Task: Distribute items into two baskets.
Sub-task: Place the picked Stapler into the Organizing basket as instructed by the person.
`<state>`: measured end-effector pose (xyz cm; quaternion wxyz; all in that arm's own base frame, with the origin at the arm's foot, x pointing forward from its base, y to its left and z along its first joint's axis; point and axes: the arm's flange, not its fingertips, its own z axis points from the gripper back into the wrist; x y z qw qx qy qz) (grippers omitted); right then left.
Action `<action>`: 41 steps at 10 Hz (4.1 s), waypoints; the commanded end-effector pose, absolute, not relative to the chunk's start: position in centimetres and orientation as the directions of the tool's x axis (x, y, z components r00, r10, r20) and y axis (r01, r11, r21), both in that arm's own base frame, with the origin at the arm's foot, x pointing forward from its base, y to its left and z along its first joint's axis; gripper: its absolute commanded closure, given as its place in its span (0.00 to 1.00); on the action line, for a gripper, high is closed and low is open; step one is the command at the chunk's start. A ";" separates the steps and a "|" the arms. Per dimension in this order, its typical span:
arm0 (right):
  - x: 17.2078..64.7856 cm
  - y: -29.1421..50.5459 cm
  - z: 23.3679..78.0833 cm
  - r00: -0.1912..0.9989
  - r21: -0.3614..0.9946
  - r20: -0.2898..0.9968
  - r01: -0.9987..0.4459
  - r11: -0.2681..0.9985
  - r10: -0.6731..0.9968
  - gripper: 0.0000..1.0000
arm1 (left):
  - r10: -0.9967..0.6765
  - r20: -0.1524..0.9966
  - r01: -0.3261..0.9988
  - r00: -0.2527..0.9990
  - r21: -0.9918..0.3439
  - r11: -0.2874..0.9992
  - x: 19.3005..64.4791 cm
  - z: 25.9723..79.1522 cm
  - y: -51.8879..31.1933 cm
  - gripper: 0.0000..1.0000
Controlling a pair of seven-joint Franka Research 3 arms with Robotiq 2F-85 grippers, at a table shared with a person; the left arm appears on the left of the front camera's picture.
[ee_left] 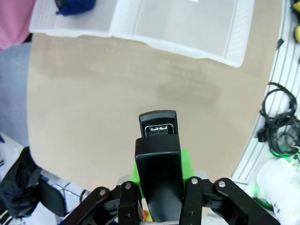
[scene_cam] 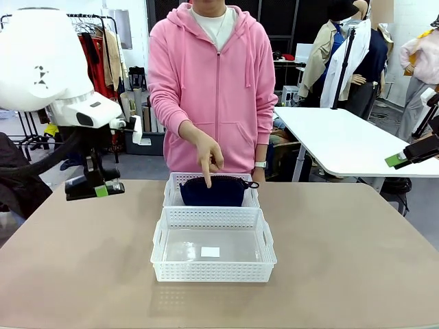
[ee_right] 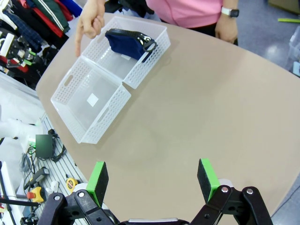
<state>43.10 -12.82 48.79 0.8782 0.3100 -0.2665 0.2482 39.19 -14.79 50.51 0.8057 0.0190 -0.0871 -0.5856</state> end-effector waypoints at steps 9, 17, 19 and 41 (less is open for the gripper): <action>43.1 -12.9 49.0 0.736 0.411 0.621 -0.600 0.687 0.271 0.00 | -0.979 0.200 0.997 0.025 0.068 0.039 41.3 49.7 -20.1 1.00; 43.1 -12.9 49.0 0.736 0.411 0.621 -0.600 0.687 0.271 0.00 | -0.973 0.220 0.998 -0.069 0.029 -0.064 43.2 45.1 -29.1 1.00; 43.1 -12.9 49.0 0.736 0.411 0.621 -0.600 0.687 0.271 0.00 | -0.970 0.232 0.997 -0.071 0.038 -0.064 42.8 43.7 -31.0 1.00; 43.1 -12.9 49.0 0.736 0.411 0.621 -0.600 0.687 0.271 0.00 | -0.956 0.288 0.996 -0.053 -0.052 -0.071 43.8 33.7 -36.0 1.00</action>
